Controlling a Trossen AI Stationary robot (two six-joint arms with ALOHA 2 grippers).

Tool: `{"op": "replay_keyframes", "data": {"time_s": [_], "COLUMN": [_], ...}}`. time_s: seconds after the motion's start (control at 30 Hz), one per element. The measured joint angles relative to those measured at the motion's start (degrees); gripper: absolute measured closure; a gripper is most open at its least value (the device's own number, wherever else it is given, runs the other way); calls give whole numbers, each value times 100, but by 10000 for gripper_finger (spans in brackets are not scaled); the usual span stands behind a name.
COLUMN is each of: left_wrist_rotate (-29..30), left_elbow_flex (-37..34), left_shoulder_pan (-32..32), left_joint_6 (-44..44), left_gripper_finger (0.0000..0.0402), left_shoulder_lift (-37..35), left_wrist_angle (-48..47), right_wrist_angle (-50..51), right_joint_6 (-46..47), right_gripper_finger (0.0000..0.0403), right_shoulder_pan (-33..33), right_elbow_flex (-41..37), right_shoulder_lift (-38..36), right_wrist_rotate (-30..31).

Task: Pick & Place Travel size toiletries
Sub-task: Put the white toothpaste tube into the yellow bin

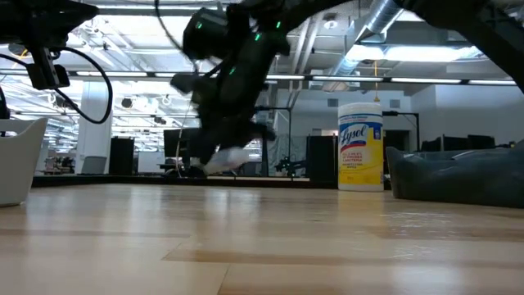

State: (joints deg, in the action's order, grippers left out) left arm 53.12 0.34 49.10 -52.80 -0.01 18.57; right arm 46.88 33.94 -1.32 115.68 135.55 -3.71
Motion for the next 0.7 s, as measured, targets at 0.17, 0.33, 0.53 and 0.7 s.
{"op": "replay_keyframes", "data": {"time_s": [0.17,0.33,0.53,0.7], "left_wrist_rotate": [0,0,0,0], "left_elbow_flex": [0,0,0,0], "left_shoulder_pan": [1,2,0,1], "left_joint_6": [-2,-2,0,-2], "left_gripper_finger": [401,401,401,401], "left_shoulder_lift": [0,0,0,0], "left_wrist_angle": [7,49,81,90], "right_wrist_angle": [1048,2197,3098,2204], "right_joint_6": [-117,-52,388,878], "right_gripper_finger": [295,295,294,260], "right_shoulder_pan": [262,769,1561,1677], "right_elbow_flex": [2,9,9,9], "right_shoulder_lift": [-436,-806,-884,-882], "right_wrist_rotate": [-100,-26,608,626]}}
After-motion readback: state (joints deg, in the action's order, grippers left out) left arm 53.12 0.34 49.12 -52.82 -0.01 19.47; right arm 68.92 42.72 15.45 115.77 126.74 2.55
